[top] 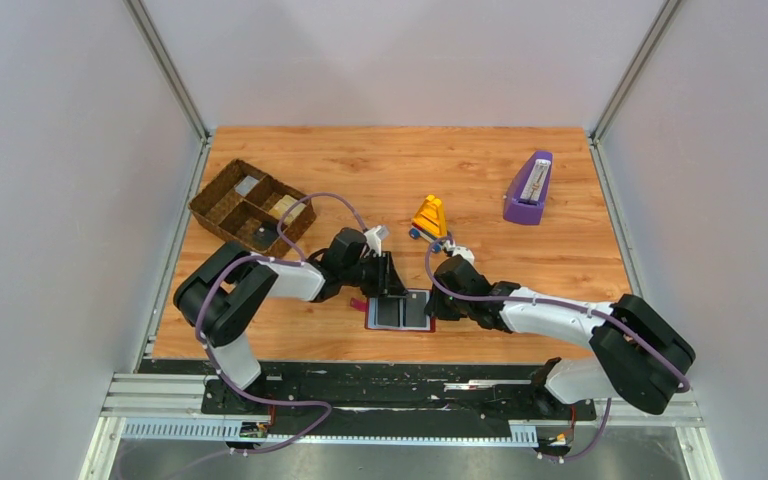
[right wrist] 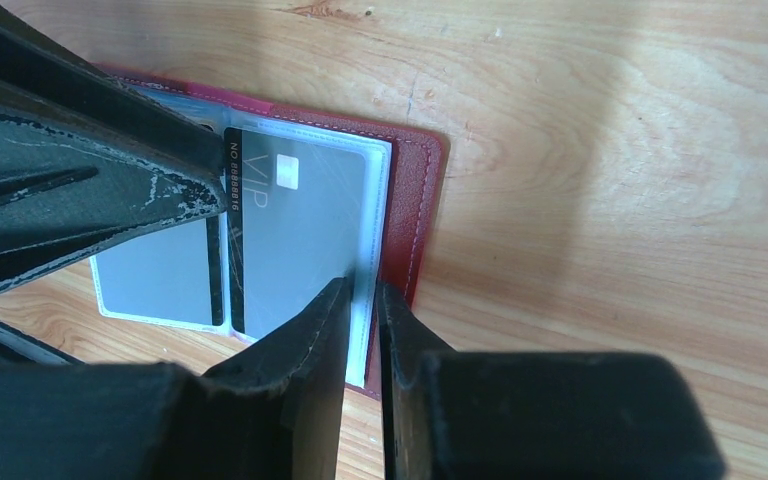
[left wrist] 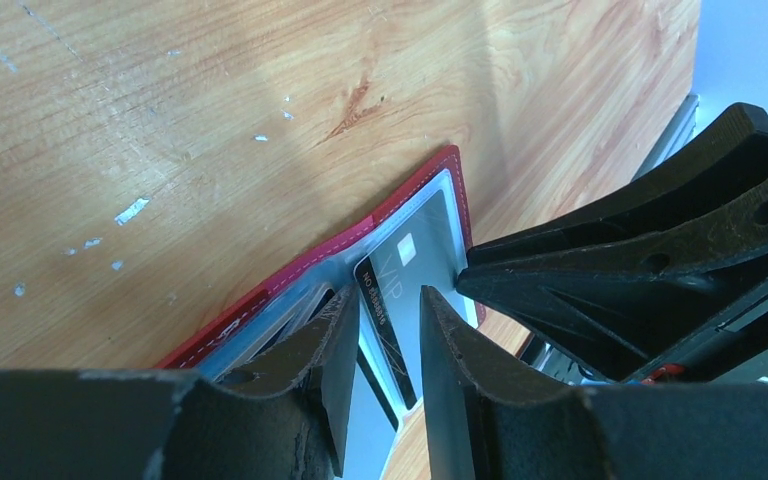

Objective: Take the credit cards out of the card holder
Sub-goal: Remove the credit card from the card holder.

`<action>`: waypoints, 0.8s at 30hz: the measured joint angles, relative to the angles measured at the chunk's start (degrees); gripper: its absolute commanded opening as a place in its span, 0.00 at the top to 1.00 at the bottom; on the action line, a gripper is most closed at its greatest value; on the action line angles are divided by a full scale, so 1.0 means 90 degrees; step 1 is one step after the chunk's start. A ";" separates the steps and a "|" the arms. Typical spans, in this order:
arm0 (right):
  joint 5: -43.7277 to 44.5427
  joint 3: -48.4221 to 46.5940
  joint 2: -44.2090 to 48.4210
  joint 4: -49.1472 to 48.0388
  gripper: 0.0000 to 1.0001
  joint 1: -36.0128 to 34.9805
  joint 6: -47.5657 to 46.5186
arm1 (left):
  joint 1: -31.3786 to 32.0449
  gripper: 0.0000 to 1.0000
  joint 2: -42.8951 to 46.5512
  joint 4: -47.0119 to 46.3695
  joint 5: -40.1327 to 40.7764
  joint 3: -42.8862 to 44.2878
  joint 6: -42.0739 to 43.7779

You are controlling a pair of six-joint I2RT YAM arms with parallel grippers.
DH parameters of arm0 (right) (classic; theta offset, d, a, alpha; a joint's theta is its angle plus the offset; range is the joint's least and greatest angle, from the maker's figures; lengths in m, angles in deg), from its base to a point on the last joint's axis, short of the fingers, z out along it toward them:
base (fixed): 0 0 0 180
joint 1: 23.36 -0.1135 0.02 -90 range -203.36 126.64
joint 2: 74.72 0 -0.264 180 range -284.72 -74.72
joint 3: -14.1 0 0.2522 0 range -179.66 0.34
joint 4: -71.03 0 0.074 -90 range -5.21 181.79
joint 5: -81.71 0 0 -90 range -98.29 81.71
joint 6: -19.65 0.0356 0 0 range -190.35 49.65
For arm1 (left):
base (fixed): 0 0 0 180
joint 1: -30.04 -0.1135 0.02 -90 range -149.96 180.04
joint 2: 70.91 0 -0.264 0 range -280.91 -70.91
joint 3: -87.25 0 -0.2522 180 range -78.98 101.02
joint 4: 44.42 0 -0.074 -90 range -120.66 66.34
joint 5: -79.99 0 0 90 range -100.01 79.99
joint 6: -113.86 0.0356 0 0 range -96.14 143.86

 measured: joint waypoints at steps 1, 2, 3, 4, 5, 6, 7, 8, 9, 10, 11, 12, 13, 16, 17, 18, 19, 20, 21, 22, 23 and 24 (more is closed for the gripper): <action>0.0000 0.0005 0.0005 -0.0002 0.82 0.0000 0.0000 | 0.0005 0.63 -0.0010 0.0012 0.0012 0.0015 0.0000; 0.0000 0.0015 0.0012 -0.0012 0.82 0.0000 0.0000 | 0.0010 0.63 -0.0019 0.0039 0.0036 0.0039 0.0000; 0.0002 0.0027 0.0022 -0.0022 0.82 0.0000 0.0002 | 0.0022 0.63 -0.0027 0.0083 0.0066 0.0066 0.0000; 0.0002 0.0029 0.0027 -0.0027 0.82 0.0002 0.0000 | 0.0041 0.63 -0.0029 0.0136 0.0107 0.0097 0.0002; 0.0002 0.0032 0.0027 -0.0032 0.82 0.0002 0.0000 | 0.0053 0.63 -0.0029 0.0192 0.0148 0.0134 0.0005; 0.0002 0.0034 0.0027 -0.0032 0.82 0.0002 0.0000 | 0.0080 0.63 -0.0029 0.0253 0.0197 0.0165 0.0010; 0.0002 0.0036 0.0029 -0.0036 0.82 0.0002 0.0000 | 0.0102 0.62 -0.0029 0.0321 0.0253 0.0202 0.0010; 0.0002 0.0036 0.0029 -0.0036 0.82 0.0002 0.0000 | 0.0136 0.62 -0.0029 0.0461 0.0352 0.0277 0.0022; 0.0002 0.0036 0.0032 -0.0036 0.82 0.0002 0.0000 | 0.0158 0.61 -0.0029 0.0476 0.0364 0.0287 0.0022; 0.0002 0.0036 0.0032 -0.0036 0.82 0.0002 0.0000 | 0.0192 0.61 -0.0029 0.0612 0.0449 0.0352 0.0034; 0.0002 0.0036 0.0034 -0.0036 0.82 0.0002 0.0000 | 0.0223 0.60 -0.0029 0.0743 0.0520 0.0423 0.0044; 0.0002 0.0036 0.0034 -0.0036 0.82 0.0002 0.0000 | 0.0257 0.60 -0.0029 0.0850 0.0600 0.0486 0.0053; 0.0002 0.0036 0.0034 -0.0036 0.82 0.0002 0.0000 | 0.0287 0.60 -0.0022 0.0945 0.0687 0.0529 0.0056; 0.0002 0.0036 0.0034 -0.0046 0.82 0.0007 0.0000 | 0.0362 0.60 0.0049 0.1154 0.0923 0.0583 0.0058; 0.0002 0.0036 0.0034 -0.0053 0.82 0.0012 0.0000 | 0.0379 0.60 0.0078 0.1239 0.0996 0.0602 0.0061; 0.0005 0.0036 0.0034 -0.0058 0.82 0.0012 -0.0002 | 0.0386 0.60 0.0109 0.1328 0.1064 0.0619 0.0075; 0.0005 0.0036 0.0034 -0.0061 0.82 0.0017 -0.0002 | 0.0398 0.60 0.0134 0.1418 0.1127 0.0639 0.0085; 0.0005 0.0036 0.0034 -0.0061 0.82 0.0019 -0.0002 | 0.0408 0.60 0.0163 0.1498 0.1178 0.0653 0.0102; 0.0005 0.0036 0.0034 -0.0061 0.82 0.0027 -0.0002 | 0.0410 0.59 0.0187 0.1559 0.1222 0.0658 0.0117; 0.0005 0.0036 0.0034 -0.0061 0.83 0.0029 -0.0002 | 0.0410 0.59 0.0216 0.1620 0.1263 0.0661 0.0134; 0.0005 0.0036 0.0034 -0.0056 0.83 0.0029 -0.0005 | 0.0410 0.59 0.0248 0.1681 0.1304 0.0661 0.0153; 0.0007 0.0044 0.0034 -0.0051 0.82 0.0029 -0.0005 | 0.0410 0.58 0.0284 0.1746 0.1348 0.0661 0.0172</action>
